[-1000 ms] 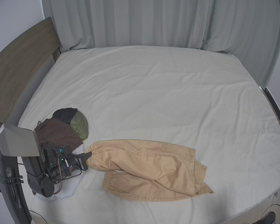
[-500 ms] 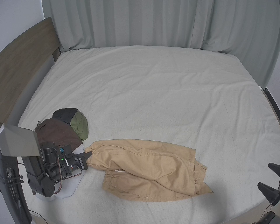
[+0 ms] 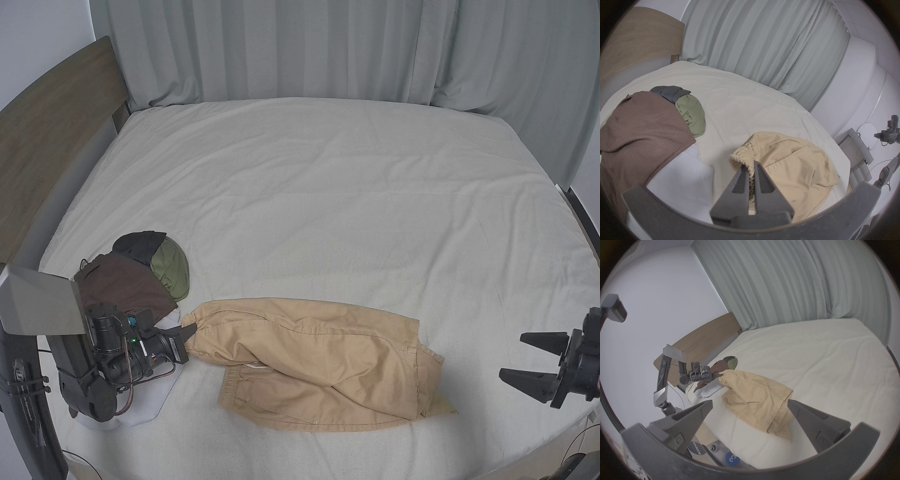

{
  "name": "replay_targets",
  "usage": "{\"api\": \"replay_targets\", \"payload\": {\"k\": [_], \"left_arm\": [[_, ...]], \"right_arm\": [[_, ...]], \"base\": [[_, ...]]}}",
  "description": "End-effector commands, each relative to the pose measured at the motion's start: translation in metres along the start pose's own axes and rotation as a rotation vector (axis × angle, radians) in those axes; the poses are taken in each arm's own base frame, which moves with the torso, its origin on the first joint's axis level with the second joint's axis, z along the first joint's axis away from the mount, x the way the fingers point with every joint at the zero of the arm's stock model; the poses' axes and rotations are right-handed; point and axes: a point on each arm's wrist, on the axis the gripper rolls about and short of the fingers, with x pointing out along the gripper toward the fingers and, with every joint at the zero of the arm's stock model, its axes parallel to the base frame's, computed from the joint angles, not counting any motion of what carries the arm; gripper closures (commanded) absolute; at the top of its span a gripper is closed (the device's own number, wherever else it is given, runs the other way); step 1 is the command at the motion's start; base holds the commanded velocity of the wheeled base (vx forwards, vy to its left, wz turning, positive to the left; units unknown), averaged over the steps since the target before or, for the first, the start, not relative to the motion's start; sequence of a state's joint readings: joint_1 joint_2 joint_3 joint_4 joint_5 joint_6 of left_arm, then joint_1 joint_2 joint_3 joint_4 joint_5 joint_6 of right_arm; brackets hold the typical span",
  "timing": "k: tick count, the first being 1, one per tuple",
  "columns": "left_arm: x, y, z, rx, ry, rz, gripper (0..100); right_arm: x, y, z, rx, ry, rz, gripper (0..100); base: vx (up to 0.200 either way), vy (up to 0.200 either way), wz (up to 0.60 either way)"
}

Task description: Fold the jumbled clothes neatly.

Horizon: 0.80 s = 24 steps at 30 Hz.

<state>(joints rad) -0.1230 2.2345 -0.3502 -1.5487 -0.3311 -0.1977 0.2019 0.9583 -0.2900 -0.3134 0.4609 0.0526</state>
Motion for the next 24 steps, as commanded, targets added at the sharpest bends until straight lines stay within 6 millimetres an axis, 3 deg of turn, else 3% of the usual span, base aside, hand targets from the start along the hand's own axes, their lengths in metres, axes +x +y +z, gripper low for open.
{"api": "replay_targets", "payload": {"k": [1, 7, 14, 24], "left_arm": [[-0.001, -0.001, 0.002, 0.003, -0.008, -0.003, 100], [-0.003, -0.003, 0.006, 0.006, -0.021, -0.006, 100], [-0.004, -0.002, 0.005, -0.001, -0.015, -0.003, 100], [-0.004, -0.002, 0.003, 0.000, -0.010, -0.002, 100]], "right_arm": [[0.036, -0.014, 0.003, 0.052, 0.111, 0.051, 0], [0.057, -0.023, 0.000, 0.085, 0.157, 0.058, 0], [0.096, -0.031, -0.005, 0.179, 0.147, 0.094, 0], [0.124, -0.041, -0.010, 0.265, 0.089, 0.093, 0]], "base": [[0.000, 0.000, 0.00], [0.000, 0.000, 0.00], [0.000, 0.000, 0.00], [0.000, 0.000, 0.00]]}}
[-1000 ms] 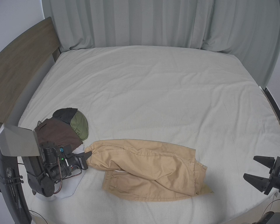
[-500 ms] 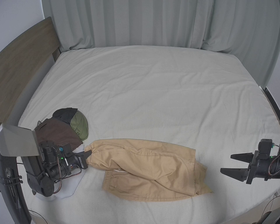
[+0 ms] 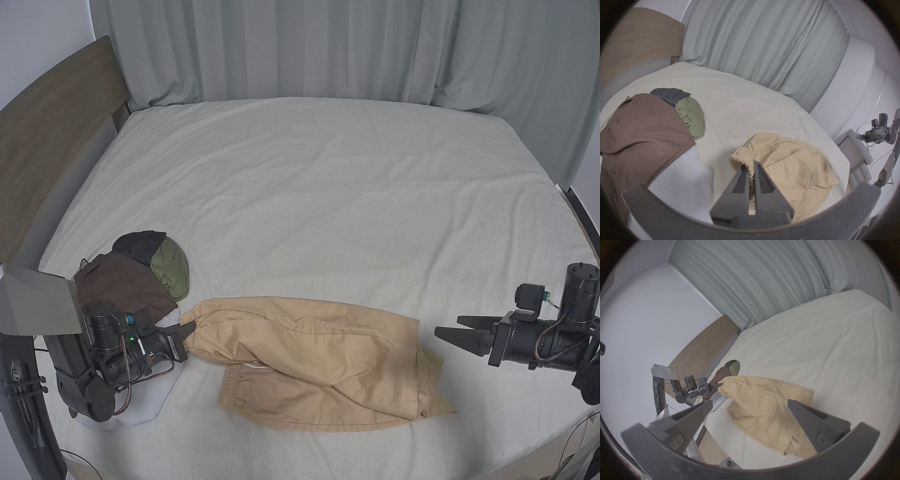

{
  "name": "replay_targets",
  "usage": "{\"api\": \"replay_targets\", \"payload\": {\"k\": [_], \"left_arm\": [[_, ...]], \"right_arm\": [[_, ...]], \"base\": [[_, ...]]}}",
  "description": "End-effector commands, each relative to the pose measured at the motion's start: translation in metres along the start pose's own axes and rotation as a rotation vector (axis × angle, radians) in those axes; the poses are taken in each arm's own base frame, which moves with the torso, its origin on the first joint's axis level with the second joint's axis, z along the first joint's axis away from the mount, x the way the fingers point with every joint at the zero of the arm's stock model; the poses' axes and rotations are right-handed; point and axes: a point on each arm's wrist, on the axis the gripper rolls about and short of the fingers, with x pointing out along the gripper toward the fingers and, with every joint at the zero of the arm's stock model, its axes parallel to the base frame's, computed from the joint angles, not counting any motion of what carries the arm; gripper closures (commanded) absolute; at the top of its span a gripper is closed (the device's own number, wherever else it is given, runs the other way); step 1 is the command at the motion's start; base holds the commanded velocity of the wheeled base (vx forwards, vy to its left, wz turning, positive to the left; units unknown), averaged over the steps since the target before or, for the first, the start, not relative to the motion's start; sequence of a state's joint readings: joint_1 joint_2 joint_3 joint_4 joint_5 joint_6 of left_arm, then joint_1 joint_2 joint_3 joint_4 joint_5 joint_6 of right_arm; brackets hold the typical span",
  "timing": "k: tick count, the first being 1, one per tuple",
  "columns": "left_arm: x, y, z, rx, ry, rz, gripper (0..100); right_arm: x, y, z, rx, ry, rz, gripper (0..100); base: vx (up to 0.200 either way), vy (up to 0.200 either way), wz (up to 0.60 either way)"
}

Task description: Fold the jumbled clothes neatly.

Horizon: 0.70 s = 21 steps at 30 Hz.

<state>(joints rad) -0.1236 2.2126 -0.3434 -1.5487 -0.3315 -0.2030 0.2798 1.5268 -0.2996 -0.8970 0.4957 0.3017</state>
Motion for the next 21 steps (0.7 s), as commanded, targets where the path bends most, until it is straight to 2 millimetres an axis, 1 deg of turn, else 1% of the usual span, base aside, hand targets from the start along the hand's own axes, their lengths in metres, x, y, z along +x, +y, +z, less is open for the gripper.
{"api": "replay_targets", "payload": {"k": [1, 7, 12, 13, 16, 20, 21], "left_arm": [[-0.001, 0.000, -0.001, 0.001, 0.006, 0.002, 100], [-0.001, 0.000, -0.002, 0.003, 0.010, 0.002, 100], [-0.001, 0.000, -0.006, -0.001, 0.027, 0.001, 100], [-0.001, 0.000, -0.006, -0.001, 0.027, 0.001, 100], [0.000, 0.003, -0.008, -0.003, 0.032, 0.009, 100], [-0.001, 0.004, -0.007, -0.003, 0.026, 0.012, 100], [-0.001, 0.004, -0.007, -0.004, 0.028, 0.012, 100]], "right_arm": [[0.020, -0.015, -0.014, 0.060, 0.076, -0.026, 0], [0.029, -0.020, -0.014, 0.077, 0.053, -0.035, 0], [0.047, -0.030, -0.016, 0.143, 0.027, -0.063, 0], [0.047, -0.030, -0.016, 0.143, 0.027, -0.063, 0], [0.059, -0.040, -0.028, 0.170, 0.055, -0.076, 0], [0.067, -0.047, -0.034, 0.174, 0.059, -0.089, 0], [0.071, -0.051, -0.039, 0.177, 0.061, -0.107, 0]], "base": [[0.000, 0.000, 0.00], [0.000, 0.000, 0.00], [0.000, 0.000, 0.00], [0.000, 0.000, 0.00], [0.000, 0.000, 0.00], [0.000, 0.000, 0.00], [0.000, 0.000, 0.00]]}}
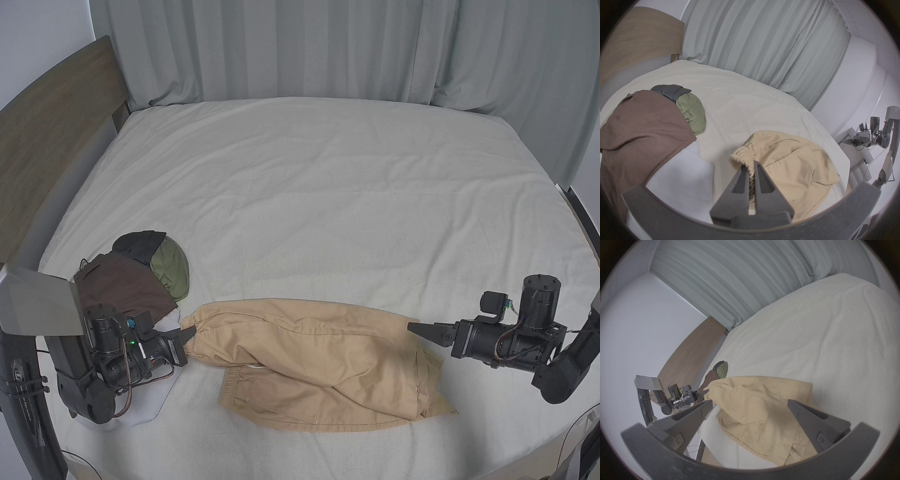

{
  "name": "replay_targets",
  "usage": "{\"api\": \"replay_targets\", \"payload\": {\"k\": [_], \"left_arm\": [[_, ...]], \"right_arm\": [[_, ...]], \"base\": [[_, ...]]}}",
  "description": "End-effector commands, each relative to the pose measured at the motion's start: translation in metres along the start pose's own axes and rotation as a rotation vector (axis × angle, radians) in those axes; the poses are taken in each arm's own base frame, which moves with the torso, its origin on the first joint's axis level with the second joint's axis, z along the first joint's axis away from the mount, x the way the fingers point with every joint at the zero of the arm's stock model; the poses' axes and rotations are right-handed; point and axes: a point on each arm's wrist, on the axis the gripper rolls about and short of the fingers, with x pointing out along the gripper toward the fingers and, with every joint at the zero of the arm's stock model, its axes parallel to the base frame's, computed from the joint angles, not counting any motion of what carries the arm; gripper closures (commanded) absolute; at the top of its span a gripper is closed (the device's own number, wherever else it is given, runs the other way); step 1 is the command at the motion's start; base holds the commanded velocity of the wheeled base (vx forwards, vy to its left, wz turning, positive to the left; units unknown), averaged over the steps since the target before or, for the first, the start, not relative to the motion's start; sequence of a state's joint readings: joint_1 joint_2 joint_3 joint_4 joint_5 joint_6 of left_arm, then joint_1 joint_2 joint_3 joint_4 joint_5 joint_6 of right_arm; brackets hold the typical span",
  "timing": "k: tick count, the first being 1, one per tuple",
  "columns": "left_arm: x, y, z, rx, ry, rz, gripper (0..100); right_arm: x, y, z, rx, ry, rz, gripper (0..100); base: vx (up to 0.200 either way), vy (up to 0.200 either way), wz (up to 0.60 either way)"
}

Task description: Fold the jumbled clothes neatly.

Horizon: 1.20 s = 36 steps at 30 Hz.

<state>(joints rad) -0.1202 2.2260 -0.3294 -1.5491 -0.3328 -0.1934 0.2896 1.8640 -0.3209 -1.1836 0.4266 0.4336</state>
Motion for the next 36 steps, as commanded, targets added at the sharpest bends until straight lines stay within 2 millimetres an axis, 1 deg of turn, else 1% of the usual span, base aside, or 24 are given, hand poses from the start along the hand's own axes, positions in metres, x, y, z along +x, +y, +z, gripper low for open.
{"api": "replay_targets", "payload": {"k": [1, 7, 15, 18, 19, 25, 30, 36], "left_arm": [[0.000, 0.002, -0.001, -0.003, 0.004, 0.006, 100], [0.001, 0.002, -0.001, -0.003, 0.000, 0.006, 100], [0.000, 0.006, 0.000, -0.007, -0.003, 0.017, 100], [0.000, 0.006, 0.000, -0.007, -0.003, 0.017, 100], [0.000, 0.006, 0.000, -0.007, -0.003, 0.017, 100], [0.000, 0.006, 0.000, -0.007, -0.003, 0.017, 100], [0.000, 0.006, 0.000, -0.007, -0.002, 0.018, 100], [0.000, 0.006, 0.000, -0.006, -0.005, 0.017, 100]], "right_arm": [[0.020, -0.019, -0.019, 0.039, 0.060, -0.053, 0], [0.031, -0.031, -0.031, 0.055, 0.066, -0.065, 0], [0.040, -0.042, -0.042, 0.139, 0.092, -0.086, 0], [0.043, -0.045, -0.045, 0.144, 0.101, -0.092, 0], [0.046, -0.049, -0.049, 0.155, 0.116, -0.100, 0], [0.054, -0.053, -0.049, 0.205, 0.082, -0.101, 0], [0.064, -0.059, -0.051, 0.234, 0.055, -0.115, 0], [0.067, -0.061, -0.052, 0.252, 0.046, -0.111, 0]], "base": [[0.000, 0.000, 0.00], [0.000, 0.000, 0.00], [0.000, 0.000, 0.00], [0.000, 0.000, 0.00], [0.000, 0.000, 0.00], [0.000, 0.000, 0.00], [0.000, 0.000, 0.00], [0.000, 0.000, 0.00]]}}
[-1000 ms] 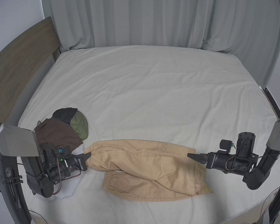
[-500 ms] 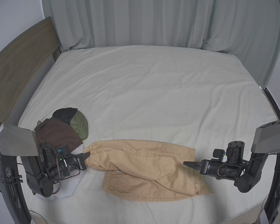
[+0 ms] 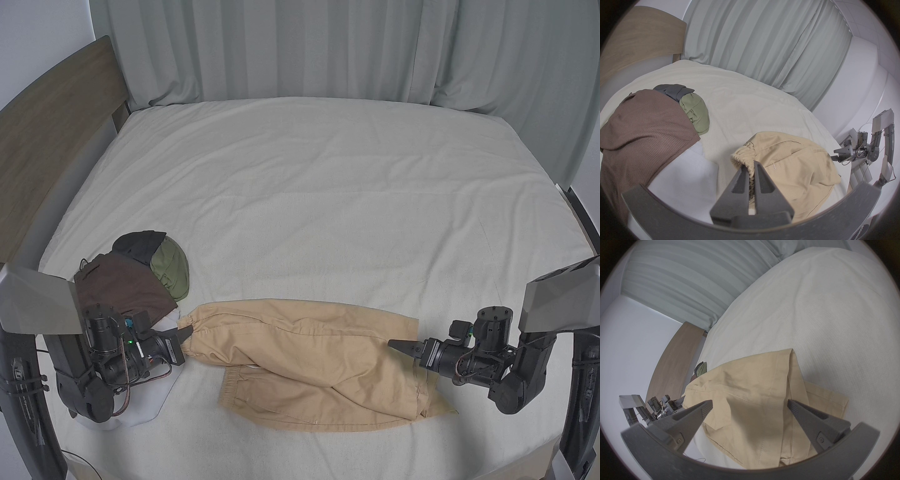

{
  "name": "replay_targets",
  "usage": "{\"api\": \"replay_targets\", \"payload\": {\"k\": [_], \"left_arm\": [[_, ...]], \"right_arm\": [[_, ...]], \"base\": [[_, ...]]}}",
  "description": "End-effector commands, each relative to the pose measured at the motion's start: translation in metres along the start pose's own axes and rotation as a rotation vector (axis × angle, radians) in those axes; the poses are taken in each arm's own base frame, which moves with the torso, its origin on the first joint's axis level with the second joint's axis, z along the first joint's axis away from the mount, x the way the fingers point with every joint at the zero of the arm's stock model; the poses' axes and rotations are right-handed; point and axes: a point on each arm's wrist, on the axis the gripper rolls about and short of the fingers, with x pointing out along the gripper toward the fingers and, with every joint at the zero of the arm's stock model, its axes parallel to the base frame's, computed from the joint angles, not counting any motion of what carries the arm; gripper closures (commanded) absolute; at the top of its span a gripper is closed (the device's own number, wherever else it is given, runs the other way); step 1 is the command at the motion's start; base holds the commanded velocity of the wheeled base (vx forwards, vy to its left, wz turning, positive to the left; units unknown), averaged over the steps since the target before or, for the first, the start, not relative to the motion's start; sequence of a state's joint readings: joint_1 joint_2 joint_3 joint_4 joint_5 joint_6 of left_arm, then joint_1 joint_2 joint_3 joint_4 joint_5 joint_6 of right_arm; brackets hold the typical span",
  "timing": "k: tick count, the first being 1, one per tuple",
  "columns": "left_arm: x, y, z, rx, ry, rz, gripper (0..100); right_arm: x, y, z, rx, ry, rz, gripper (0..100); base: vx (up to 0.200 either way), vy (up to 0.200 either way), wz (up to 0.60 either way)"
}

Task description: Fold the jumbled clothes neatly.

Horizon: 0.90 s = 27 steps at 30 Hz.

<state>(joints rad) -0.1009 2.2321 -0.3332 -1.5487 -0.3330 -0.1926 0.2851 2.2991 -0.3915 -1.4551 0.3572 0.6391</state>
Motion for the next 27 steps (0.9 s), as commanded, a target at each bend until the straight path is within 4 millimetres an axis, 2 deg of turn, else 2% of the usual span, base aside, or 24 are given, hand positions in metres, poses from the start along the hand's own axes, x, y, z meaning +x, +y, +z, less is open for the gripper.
{"api": "replay_targets", "payload": {"k": [1, 3, 4, 16, 20, 27], "left_arm": [[0.000, 0.000, 0.000, 0.000, 0.000, 0.000, 100], [0.000, 0.000, 0.000, 0.000, -0.002, -0.001, 100], [0.000, 0.000, 0.000, 0.000, -0.002, -0.001, 100], [0.000, 0.000, 0.000, 0.000, -0.002, -0.001, 100], [0.000, 0.000, 0.001, 0.001, -0.003, -0.001, 100], [0.000, 0.000, 0.001, 0.001, -0.003, -0.001, 100]], "right_arm": [[0.004, -0.002, -0.002, 0.018, 0.007, -0.003, 0], [0.005, -0.001, -0.001, 0.029, 0.001, 0.003, 0], [0.005, -0.001, 0.000, 0.035, -0.001, 0.003, 100], [0.002, -0.001, 0.002, 0.035, -0.011, 0.002, 100], [-0.009, 0.002, 0.010, 0.015, -0.064, 0.041, 100], [-0.031, 0.009, 0.021, 0.006, -0.047, 0.134, 100]], "base": [[0.000, 0.000, 0.00], [0.000, 0.000, 0.00], [0.000, 0.000, 0.00], [0.000, 0.000, 0.00], [0.000, 0.000, 0.00], [0.000, 0.000, 0.00]]}}
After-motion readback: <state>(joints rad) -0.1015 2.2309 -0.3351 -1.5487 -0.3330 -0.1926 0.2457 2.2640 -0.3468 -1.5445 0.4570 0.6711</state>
